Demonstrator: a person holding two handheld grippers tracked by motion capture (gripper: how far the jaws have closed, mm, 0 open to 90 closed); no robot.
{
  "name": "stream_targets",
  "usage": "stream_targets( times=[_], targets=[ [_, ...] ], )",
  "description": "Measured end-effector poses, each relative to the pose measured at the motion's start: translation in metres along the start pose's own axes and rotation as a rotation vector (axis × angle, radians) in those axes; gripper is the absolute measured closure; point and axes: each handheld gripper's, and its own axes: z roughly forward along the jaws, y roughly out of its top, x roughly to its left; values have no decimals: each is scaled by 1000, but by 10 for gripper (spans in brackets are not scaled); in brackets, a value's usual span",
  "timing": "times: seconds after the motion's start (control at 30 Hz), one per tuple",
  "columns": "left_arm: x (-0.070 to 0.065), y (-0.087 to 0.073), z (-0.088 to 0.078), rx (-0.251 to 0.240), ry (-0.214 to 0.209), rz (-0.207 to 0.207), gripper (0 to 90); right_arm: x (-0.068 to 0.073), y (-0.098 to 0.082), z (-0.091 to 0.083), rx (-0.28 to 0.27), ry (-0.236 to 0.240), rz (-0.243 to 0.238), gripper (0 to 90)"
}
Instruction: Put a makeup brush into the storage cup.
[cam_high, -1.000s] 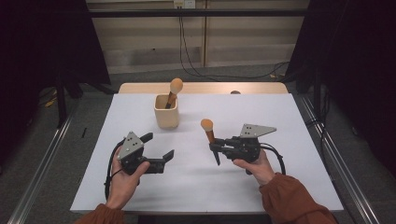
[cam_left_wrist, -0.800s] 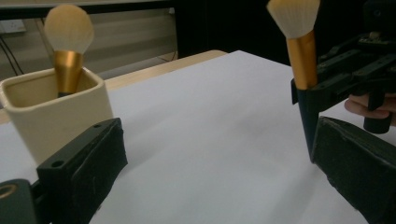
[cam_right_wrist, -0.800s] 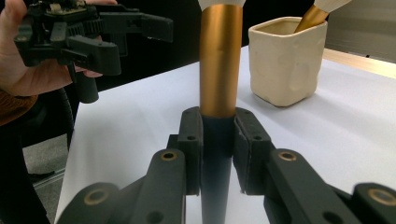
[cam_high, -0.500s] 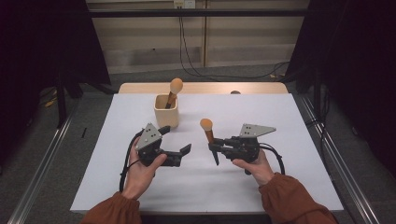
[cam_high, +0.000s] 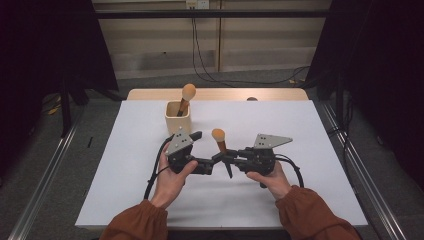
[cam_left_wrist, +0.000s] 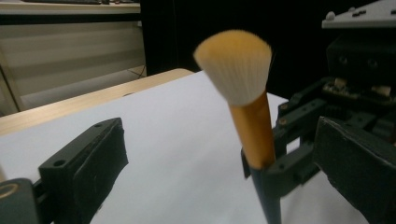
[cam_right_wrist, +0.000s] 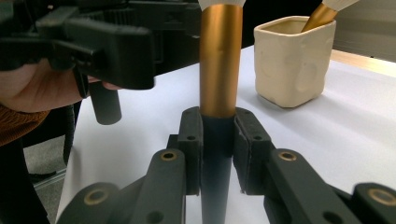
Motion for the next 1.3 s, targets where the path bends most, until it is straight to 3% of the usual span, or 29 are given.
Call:
stream_targets(
  times=[0.2,0.3,0.33,0.6,0.77,0.97,1.07,1.23,1.3],
  targets=[
    [-4,4,10,3,5,29,34,2,0,0,-6,-2,-9,754],
    [-5,3,15,-5,-59,16,43,2,-1,1,6,0,-12,754],
    [-6,3,16,-5,-63,15,43,3,-2,2,5,0,-16,754],
    [-6,3,21,-4,-37,3,82,2,-3,1,-5,-14,-4,754],
    [-5,2,22,7,-30,4,186,1,-4,0,-11,-18,2,754],
    [-5,-1,23,40,16,24,266,1,-4,0,-20,-26,4,754],
    [-3,-2,23,41,5,5,335,0,-4,0,-26,-32,8,754],
    [0,-4,26,38,-33,-84,431,-2,-6,0,-28,-41,22,754],
    [1,-4,27,34,-40,-92,449,-3,-5,-1,-28,-46,21,754]
  ],
)
